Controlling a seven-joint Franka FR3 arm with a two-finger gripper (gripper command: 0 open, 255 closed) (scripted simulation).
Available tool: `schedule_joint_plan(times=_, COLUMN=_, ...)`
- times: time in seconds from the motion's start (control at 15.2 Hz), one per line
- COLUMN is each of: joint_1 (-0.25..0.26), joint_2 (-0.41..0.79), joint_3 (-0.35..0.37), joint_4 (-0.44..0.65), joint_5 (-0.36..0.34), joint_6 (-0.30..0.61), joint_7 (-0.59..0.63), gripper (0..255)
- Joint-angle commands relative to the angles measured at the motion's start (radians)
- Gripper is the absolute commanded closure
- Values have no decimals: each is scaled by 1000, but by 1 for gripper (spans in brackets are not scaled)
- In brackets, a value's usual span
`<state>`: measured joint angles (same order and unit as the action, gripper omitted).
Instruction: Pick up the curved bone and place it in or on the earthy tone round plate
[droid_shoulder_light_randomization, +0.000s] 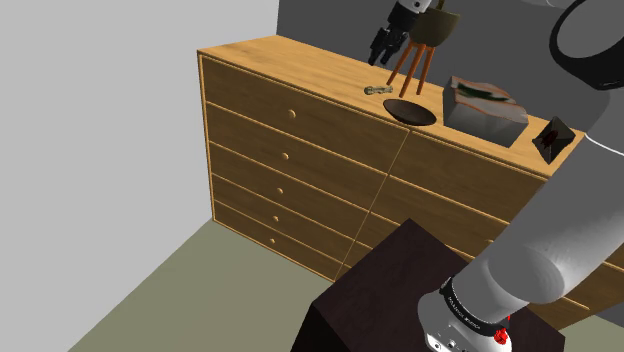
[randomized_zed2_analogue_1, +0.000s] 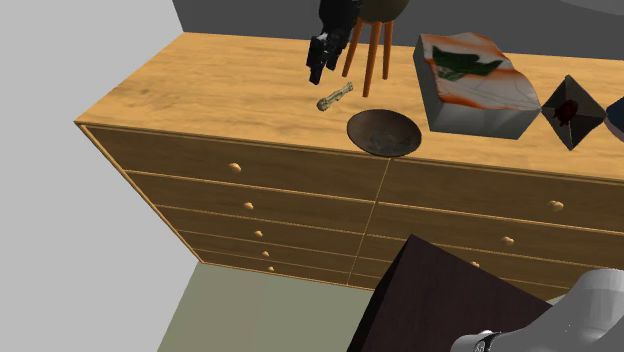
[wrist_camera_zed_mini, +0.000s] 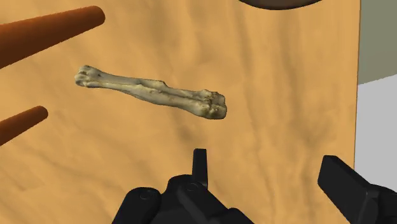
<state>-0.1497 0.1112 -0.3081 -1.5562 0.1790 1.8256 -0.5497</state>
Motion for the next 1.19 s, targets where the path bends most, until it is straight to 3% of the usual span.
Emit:
schedule_joint_plan(times=0.0, joint_1=-40, joint_2=38, joint_3=-1, joint_4=27, joint_5=21, joint_6=-45, joint_7=-397, gripper=0)
schedule_joint_plan(times=0.2, joint_1=-115, joint_2=153, joint_3=15, joint_4=149, joint_5=20, joint_6=-139, joint_7=-953, gripper=0)
schedule_joint_plan(times=0.4, joint_1=-189, joint_2=306, joint_3=63, joint_4=340, joint_5=-24, joint_6=-224, joint_7=-1467, gripper=0)
schedule_joint_plan(times=0.92, joint_1=-181, joint_2=291, joint_3=71, joint_4=214, joint_5=-32, joint_6=-113, joint_7=-1487, gripper=0)
schedule_joint_plan(times=1.12, joint_1=-181, joint_2=291, joint_3=71, joint_4=214, joint_5=-32, joint_6=-113, joint_7=-1487, gripper=0)
